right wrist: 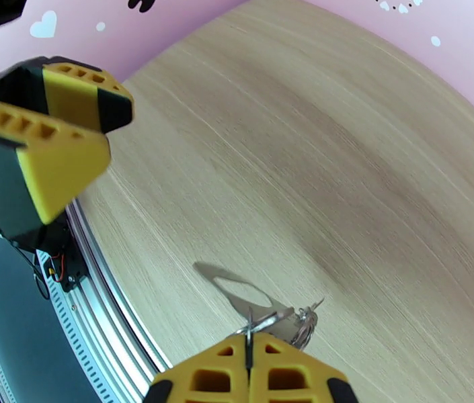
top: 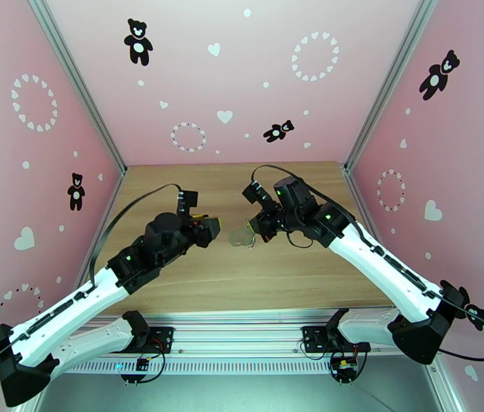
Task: Remove the keys from the keyring
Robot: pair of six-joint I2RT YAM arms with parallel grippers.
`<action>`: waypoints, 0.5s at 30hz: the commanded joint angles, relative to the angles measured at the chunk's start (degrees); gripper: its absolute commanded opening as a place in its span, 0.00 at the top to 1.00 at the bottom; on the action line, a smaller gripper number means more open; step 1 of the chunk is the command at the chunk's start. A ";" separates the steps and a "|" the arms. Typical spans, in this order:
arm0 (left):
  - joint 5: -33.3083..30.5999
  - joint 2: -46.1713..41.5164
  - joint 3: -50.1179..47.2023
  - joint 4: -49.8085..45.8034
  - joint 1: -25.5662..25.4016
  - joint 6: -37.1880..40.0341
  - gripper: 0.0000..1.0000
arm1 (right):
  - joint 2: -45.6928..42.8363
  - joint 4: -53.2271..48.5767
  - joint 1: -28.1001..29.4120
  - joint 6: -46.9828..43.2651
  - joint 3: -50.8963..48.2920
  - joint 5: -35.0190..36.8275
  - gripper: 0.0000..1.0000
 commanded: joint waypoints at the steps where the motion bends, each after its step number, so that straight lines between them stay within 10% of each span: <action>1: 6.79 -3.26 -5.86 16.29 -0.31 13.31 0.52 | -0.23 -3.54 0.27 -2.95 3.37 0.73 1.00; 15: 13.97 6.02 -6.96 27.89 -5.37 31.72 0.47 | 0.39 -3.08 0.19 -1.83 5.86 -2.42 1.00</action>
